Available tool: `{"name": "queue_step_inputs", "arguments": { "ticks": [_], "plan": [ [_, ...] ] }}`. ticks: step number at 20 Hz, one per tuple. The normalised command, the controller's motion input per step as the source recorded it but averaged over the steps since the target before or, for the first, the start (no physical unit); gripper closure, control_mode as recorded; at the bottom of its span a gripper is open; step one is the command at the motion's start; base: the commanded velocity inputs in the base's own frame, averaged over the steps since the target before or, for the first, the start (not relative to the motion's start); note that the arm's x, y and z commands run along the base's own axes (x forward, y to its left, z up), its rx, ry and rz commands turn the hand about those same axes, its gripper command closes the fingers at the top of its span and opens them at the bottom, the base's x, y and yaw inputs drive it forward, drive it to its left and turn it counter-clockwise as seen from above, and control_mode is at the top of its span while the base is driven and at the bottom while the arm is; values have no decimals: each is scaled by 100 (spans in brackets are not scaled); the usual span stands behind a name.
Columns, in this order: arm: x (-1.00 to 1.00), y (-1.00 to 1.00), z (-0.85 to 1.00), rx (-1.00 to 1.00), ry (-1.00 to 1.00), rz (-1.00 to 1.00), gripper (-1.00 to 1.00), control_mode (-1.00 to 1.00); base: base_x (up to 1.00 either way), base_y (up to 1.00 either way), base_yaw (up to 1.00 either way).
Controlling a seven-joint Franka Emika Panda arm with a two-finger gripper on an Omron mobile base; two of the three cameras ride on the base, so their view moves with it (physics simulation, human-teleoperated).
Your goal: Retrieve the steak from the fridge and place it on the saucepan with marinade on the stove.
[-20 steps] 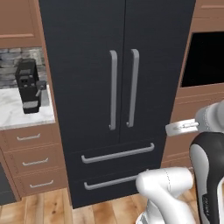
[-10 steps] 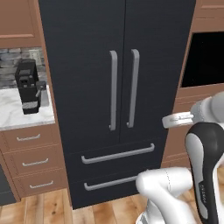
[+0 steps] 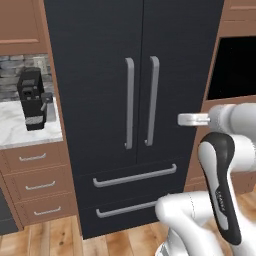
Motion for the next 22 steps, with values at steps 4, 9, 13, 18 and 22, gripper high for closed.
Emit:
{"name": "queue_step_inputs", "arguments": {
  "ticks": [4,9,13,18,22],
  "plan": [
    [42,0,0,1,-57,0,-100,-100,0,0,0],
    [7,-11,13,0,-36,0,-100,-100,0,0,0],
    [0,-11,26,0,-9,0,-100,-100,0,0,0],
    [26,0,0,0,2,0,-100,-100,0,0,0],
    [53,0,0,0,5,0,-100,-100,0,0,0]
  ]
}}
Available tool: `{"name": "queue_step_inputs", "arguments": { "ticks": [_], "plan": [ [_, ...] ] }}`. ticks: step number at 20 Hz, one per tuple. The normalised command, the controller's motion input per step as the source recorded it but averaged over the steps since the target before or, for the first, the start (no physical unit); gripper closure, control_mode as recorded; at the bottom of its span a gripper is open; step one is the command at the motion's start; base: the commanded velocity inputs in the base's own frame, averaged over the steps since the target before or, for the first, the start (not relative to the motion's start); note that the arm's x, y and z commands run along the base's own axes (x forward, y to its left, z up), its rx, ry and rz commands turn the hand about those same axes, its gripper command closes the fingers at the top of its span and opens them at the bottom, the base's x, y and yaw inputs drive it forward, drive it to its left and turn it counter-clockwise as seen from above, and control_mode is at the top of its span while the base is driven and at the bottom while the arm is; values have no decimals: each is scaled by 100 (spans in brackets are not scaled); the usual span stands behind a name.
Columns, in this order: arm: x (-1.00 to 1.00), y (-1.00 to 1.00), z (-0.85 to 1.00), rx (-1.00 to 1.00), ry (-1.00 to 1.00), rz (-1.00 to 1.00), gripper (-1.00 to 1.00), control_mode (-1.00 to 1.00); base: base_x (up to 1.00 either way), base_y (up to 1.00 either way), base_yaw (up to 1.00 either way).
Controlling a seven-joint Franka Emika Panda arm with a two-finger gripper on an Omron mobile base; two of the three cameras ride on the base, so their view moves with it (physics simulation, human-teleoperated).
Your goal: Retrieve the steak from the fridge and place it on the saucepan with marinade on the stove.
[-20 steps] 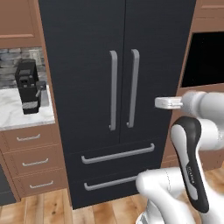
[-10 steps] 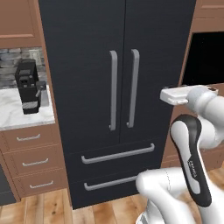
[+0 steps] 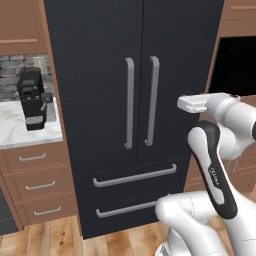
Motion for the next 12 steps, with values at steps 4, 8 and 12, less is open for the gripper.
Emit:
{"name": "queue_step_inputs", "arguments": {
  "ticks": [4,8,12],
  "plan": [
    [72,0,-22,0,1,0,-100,-100,0,0,0],
    [73,2,-38,0,0,0,-100,-100,0,0,0],
    [72,0,-43,0,0,0,-100,-100,0,0,0]
  ]
}}
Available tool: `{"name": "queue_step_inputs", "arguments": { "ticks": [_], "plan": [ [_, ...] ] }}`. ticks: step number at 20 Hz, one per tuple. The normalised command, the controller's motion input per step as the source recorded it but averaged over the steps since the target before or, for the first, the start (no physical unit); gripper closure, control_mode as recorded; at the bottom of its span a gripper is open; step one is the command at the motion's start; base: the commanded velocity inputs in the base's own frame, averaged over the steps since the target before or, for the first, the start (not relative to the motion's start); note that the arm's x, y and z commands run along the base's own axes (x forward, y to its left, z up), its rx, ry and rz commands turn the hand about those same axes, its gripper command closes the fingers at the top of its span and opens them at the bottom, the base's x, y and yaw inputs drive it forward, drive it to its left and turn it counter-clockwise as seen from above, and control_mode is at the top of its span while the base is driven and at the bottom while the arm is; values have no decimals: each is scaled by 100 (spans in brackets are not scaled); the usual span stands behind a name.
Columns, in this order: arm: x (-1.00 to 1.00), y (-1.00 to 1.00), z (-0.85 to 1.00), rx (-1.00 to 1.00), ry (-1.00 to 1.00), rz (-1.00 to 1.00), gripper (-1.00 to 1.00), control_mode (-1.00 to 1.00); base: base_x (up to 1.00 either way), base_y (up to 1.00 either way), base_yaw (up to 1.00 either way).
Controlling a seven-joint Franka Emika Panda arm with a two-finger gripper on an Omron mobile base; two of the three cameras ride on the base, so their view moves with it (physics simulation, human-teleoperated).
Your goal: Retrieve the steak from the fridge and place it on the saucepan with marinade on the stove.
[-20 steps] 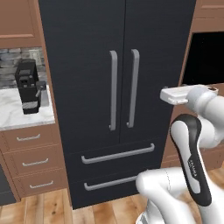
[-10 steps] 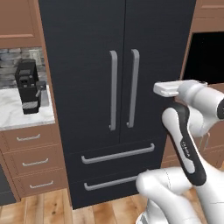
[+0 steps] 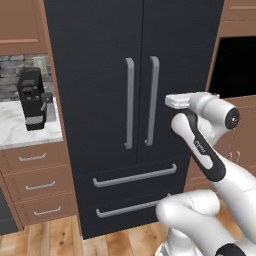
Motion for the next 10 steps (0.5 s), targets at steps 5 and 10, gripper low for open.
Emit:
{"name": "queue_step_inputs", "arguments": {
  "ticks": [5,10],
  "plan": [
    [80,1,-30,0,0,0,-100,-100,0,0,0],
    [86,4,-8,0,4,0,-100,-100,0,0,0]
  ]
}}
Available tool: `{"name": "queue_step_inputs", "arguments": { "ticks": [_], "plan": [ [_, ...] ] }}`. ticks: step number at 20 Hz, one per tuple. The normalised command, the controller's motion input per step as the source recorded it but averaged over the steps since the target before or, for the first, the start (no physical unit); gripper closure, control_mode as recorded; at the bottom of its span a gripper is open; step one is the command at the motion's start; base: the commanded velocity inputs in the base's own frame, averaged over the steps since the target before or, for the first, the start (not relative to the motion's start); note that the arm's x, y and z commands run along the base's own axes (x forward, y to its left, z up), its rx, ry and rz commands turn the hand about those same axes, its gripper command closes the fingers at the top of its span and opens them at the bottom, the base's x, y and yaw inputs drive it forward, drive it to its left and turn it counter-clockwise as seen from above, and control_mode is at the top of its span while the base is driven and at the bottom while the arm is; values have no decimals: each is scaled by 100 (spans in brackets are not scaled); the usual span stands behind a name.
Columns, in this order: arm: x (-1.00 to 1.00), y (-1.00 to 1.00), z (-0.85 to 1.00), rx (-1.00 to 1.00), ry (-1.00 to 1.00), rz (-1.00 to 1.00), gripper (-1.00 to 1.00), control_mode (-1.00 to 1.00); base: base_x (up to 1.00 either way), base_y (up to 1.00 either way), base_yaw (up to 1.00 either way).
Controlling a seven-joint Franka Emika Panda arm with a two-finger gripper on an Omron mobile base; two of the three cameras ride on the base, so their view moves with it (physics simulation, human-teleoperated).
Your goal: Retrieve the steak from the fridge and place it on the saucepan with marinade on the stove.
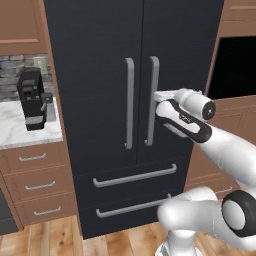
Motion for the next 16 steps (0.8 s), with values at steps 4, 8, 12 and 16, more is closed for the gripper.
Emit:
{"name": "queue_step_inputs", "arguments": {
  "ticks": [4,8,12,16],
  "plan": [
    [87,1,-7,0,4,0,-100,-100,0,0,0],
    [80,0,-5,0,2,0,-100,-100,0,0,0],
    [76,0,-4,0,0,0,-100,-100,0,0,0],
    [73,-13,-3,0,0,0,-100,-100,0,0,0]
  ]
}}
